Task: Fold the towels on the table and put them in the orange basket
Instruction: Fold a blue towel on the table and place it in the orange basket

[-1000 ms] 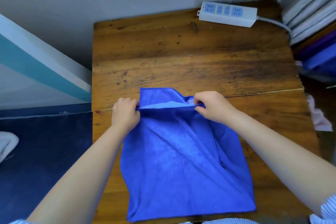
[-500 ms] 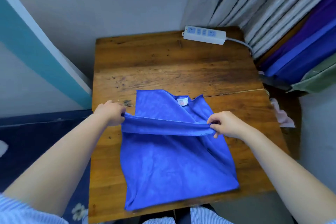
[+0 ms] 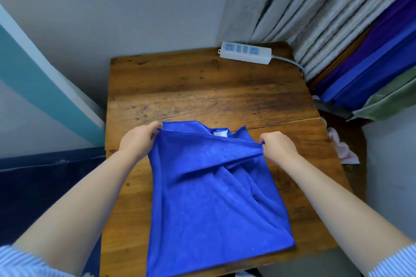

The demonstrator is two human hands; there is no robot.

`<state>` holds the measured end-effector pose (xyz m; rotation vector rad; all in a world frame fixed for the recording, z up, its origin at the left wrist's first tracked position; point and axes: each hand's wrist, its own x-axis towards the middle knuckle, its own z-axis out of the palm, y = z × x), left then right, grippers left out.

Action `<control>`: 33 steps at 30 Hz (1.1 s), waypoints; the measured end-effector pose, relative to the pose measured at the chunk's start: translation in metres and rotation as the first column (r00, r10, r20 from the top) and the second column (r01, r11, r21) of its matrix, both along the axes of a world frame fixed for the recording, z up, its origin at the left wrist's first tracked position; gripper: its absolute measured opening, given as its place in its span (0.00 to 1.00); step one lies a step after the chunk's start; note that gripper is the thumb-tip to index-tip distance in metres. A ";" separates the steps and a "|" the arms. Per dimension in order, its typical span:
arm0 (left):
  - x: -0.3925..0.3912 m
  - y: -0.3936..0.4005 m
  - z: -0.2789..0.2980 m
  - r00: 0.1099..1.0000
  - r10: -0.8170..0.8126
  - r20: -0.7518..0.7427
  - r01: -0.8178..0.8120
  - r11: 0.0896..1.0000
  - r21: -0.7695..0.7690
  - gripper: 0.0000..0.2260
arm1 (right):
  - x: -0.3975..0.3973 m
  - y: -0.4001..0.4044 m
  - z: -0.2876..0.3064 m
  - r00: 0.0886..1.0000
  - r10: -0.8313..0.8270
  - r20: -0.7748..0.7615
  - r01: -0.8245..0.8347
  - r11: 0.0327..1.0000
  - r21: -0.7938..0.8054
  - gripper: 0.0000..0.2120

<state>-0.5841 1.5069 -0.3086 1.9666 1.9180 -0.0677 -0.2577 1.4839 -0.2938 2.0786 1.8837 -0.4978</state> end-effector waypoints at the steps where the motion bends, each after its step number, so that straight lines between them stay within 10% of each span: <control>1: 0.001 0.003 -0.002 1.000 0.003 0.016 -0.003 1.000 0.020 0.11 | -0.001 0.006 -0.004 0.999 0.030 -0.014 -0.029 0.999 0.013 0.12; 17: 0.020 0.071 -0.043 0.957 -0.287 -0.047 0.274 0.943 -0.188 0.09 | 0.000 0.057 -0.057 0.922 0.250 -0.295 -0.273 0.961 -0.038 0.12; 33: 0.004 0.057 -0.033 0.990 -0.142 -0.008 0.135 0.958 -0.251 0.11 | 0.033 0.050 -0.041 0.827 -0.176 -0.535 0.216 0.976 0.012 0.06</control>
